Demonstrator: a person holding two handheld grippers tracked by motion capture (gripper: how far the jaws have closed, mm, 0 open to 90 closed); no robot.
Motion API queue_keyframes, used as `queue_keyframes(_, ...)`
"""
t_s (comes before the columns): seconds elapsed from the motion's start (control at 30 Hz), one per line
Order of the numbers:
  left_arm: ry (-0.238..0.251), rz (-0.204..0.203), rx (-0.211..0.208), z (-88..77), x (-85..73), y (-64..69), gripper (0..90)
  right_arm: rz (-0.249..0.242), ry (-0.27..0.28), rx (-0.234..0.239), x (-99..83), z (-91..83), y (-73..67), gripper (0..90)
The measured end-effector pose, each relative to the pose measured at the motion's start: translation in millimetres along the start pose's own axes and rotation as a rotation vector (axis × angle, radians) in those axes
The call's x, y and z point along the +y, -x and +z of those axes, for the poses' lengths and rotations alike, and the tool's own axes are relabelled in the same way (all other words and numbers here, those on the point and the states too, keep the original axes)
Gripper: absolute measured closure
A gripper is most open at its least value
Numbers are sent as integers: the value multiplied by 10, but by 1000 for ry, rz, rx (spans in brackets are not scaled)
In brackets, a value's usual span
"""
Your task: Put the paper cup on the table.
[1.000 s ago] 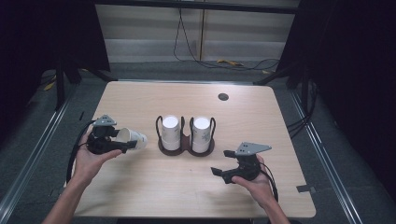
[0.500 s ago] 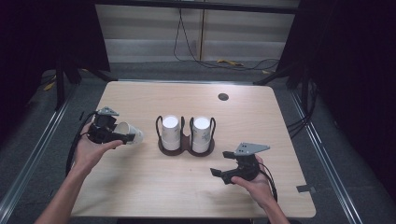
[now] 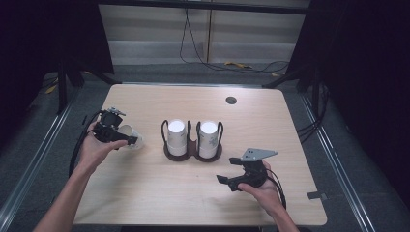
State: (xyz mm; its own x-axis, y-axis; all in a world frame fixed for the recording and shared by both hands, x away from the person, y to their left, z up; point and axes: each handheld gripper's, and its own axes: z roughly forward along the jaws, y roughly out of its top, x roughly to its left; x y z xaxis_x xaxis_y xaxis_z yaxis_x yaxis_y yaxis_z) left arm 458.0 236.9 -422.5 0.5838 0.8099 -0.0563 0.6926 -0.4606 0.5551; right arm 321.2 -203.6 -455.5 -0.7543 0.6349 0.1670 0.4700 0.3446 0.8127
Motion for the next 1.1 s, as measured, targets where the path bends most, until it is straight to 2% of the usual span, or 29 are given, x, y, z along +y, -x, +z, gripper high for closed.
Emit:
queue_keyframes(0.13,-31,23,-8,32,42,-4,233,-5,5,5,-3,-1,-1,156)
queue_keyframes(0.17,-29,14,-12,43,45,3,232,-6,7,2,-2,-2,-4,156)
queue_keyframes(0.23,-42,20,-4,78,55,-8,230,-7,7,1,-1,-4,-5,156)
queue_keyframes(0.33,-37,-9,-2,133,51,-43,233,-5,6,1,-3,-8,-3,156)
queue_keyframes(0.43,-53,5,0,178,51,-40,232,-2,7,1,-5,-14,0,156)
queue_keyframes(0.73,-41,11,-6,233,50,-33,207,0,4,3,-8,-4,3,156)
queue_keyframes(0.9,-33,15,-2,253,18,-30,195,-1,8,2,-11,-8,2,156)
queue_keyframes(0.97,-27,9,-7,268,-5,-33,160,0,7,2,-11,-7,3,156)
queue_keyframes(1.1,-19,5,-6,274,-49,-34,165,-1,5,1,-12,-6,5,156)
